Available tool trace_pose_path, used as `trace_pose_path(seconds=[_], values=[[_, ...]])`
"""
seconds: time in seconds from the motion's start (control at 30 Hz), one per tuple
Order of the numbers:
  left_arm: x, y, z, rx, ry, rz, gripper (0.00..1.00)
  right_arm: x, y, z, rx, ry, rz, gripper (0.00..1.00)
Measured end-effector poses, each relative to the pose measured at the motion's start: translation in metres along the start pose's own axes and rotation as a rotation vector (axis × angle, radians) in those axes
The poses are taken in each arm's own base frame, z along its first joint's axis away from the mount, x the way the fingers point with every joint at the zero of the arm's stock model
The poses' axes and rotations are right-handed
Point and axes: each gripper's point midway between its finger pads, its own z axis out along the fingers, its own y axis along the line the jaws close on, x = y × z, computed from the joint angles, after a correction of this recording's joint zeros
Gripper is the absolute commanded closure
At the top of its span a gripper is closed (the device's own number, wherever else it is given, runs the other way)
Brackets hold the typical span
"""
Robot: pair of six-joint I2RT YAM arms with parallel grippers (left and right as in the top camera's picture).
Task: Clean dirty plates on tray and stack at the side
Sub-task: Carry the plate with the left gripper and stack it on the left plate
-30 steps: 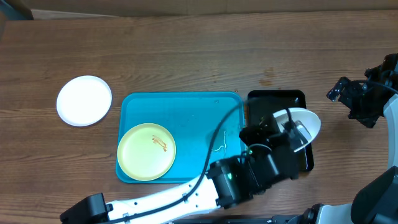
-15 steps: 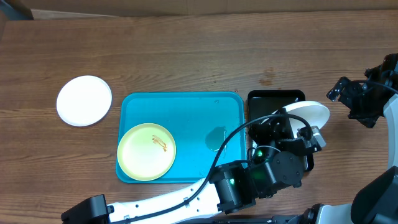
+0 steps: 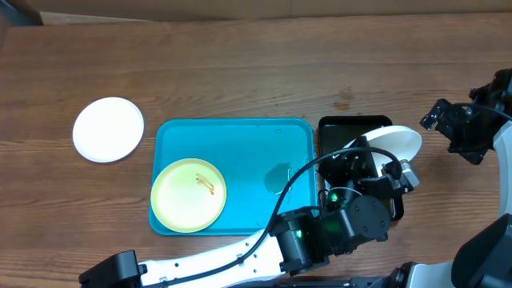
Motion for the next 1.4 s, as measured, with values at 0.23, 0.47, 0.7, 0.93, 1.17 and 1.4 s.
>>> trace_pose_path(seconds=[0.23,0.47,0.7,0.93,1.17,1.4], values=[[0.008,-0.007,0.003,0.037,0.02,-0.064,0.96,0.0,0.0,0.0,0.0,-0.001,-0.001,0.0],[0.056,-0.007,0.032,0.149,0.15,-0.28,0.96,0.0,0.0,0.0,0.0,0.0,0.0,0.0],[0.149,0.049,0.087,0.24,0.341,-0.741,0.96,0.0,0.0,0.0,-0.001,0.0,0.0,0.0],[0.303,0.139,0.074,0.112,0.663,-1.181,0.96,0.0,0.0,0.0,-0.001,0.0,0.0,0.0],[0.454,0.23,-0.017,-0.288,0.908,-1.504,0.96,0.0,0.001,0.0,-0.002,0.0,-0.001,0.0],[0.552,0.264,-0.096,-0.584,1.001,-1.707,0.96,0.0,0.001,0.0,-0.003,0.001,0.001,0.0]])
